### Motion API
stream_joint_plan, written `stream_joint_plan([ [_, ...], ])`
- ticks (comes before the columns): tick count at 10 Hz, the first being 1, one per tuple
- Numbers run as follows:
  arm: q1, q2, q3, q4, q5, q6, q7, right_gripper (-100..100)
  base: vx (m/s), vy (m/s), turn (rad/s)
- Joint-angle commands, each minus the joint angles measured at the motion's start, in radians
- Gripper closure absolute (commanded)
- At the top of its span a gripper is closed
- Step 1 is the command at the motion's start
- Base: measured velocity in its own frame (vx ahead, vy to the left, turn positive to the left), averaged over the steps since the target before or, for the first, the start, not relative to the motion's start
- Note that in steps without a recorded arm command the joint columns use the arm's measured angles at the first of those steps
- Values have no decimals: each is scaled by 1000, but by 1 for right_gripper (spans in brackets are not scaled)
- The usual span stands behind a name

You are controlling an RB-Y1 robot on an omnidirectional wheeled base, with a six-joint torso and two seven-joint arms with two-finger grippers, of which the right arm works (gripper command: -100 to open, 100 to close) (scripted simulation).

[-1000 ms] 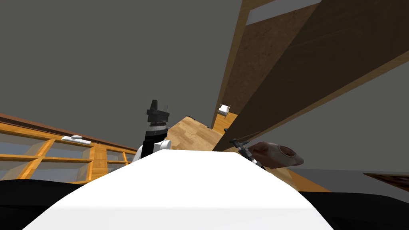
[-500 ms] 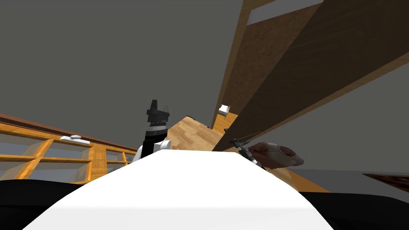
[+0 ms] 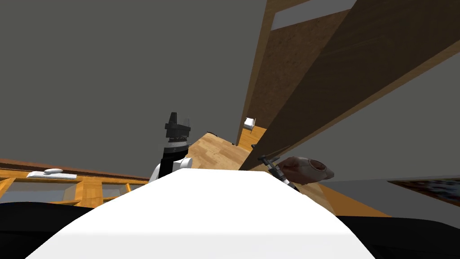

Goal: Pull the door open

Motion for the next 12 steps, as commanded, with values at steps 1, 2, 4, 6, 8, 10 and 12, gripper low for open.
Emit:
stream_joint_plan([
  [1,11,3,14,2,10,-21,1,100,85,74,-211],
  [2,15,3,18,2,13,-28,3,100,34,63,-269],
  [4,24,2,26,0,20,-43,8,100,-28,31,-274],
  [6,36,1,38,-3,29,-63,16,100,-70,-6,-254],
  [8,16,4,48,30,38,-81,15,-100,-60,-17,-235],
  [10,17,2,60,30,48,-95,16,-100,-74,-48,-164],
  [12,18,1,67,30,53,-103,17,-100,-37,-31,-48],
])
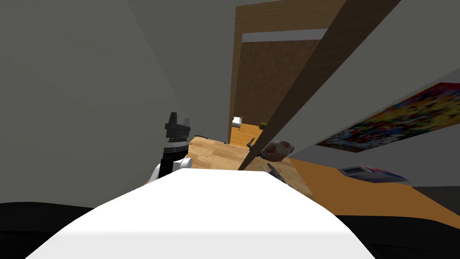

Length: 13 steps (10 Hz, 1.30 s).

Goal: Pull the door open

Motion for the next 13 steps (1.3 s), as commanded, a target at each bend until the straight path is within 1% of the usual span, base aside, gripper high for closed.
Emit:
stream_joint_plan([
  [1,-2,1,3,5,2,-5,1,-100,-43,-41,9],
  [9,-2,1,3,5,2,-5,1,-100,-2,-2,1],
  [13,-13,-7,23,5,15,-12,8,-100,63,71,-250],
])
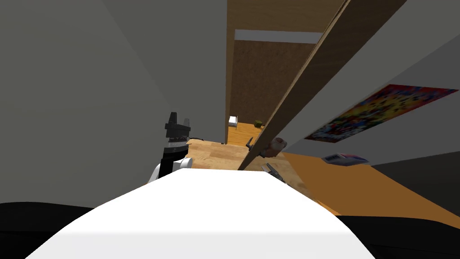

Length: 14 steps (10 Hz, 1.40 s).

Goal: Pull the door open

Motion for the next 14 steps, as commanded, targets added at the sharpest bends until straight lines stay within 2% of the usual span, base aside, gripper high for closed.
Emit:
stream_joint_plan([
  [1,-6,-3,10,0,8,-6,2,-100,-31,-38,-239],
  [6,-9,-4,17,1,14,-11,3,-100,-39,-56,-67],
  [13,-9,-4,17,1,14,-11,3,-100,0,0,1],
  [14,-16,0,18,5,15,-1,3,-100,-31,-62,-175],
])
